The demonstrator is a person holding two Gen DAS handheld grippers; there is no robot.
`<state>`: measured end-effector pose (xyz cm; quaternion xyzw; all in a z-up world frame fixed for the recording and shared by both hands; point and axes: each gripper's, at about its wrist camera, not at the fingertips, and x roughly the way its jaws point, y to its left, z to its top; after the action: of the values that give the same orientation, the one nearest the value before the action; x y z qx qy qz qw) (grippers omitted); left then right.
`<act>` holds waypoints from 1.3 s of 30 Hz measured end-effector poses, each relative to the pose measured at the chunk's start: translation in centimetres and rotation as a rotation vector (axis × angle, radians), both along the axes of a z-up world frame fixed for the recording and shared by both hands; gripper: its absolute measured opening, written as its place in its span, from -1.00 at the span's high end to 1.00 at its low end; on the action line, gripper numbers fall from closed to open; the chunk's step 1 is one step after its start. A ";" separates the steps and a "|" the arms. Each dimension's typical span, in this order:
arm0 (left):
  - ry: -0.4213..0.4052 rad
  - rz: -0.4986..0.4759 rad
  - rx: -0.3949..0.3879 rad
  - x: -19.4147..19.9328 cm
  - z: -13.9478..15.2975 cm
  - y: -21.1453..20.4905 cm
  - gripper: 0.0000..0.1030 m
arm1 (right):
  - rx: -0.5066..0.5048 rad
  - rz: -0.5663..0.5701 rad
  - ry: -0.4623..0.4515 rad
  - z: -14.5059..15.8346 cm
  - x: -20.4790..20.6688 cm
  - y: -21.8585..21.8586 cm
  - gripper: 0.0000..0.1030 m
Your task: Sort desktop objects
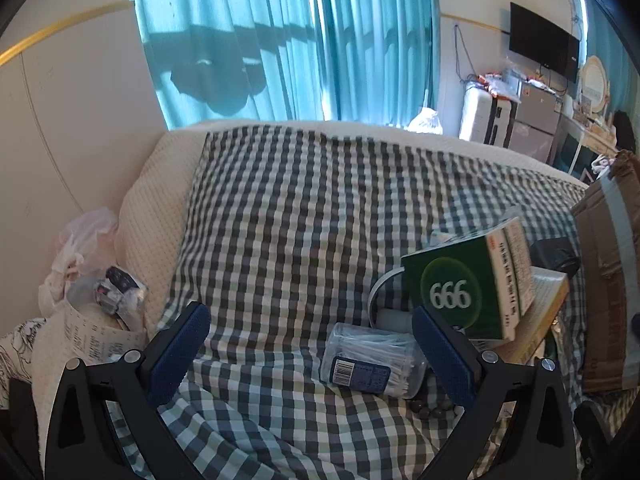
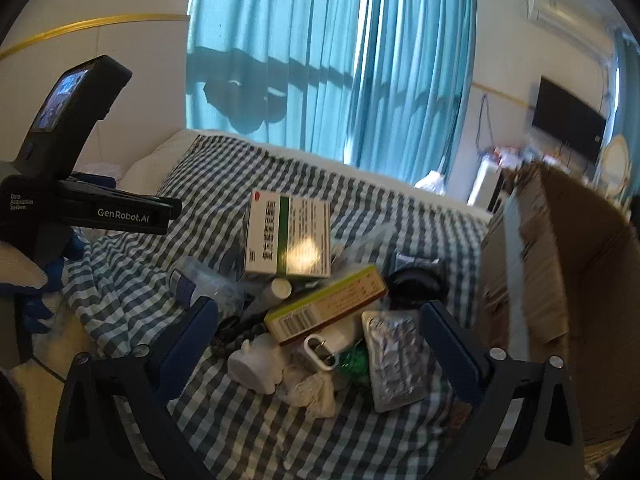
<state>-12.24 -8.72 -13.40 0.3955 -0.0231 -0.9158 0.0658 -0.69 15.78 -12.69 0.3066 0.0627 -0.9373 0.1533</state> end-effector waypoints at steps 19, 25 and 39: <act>-0.211 -0.166 0.089 -3.7 -8.0 2.0 -1.00 | 0.021 -0.106 -0.204 -4.6 -4.0 2.8 0.11; -0.236 -0.189 0.133 -3.6 -9.1 2.1 -1.00 | 0.035 -0.122 -0.192 -3.8 -3.7 3.4 0.11; -0.377 -0.198 -0.010 -4.8 -14.2 5.0 -1.00 | 0.063 -0.180 -0.297 -6.8 -6.8 4.3 0.11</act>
<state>-17.00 -3.67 -27.60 0.5552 -0.0784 -0.8275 -0.0282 -7.50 20.05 -19.51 0.4509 0.0411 -0.8891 0.0668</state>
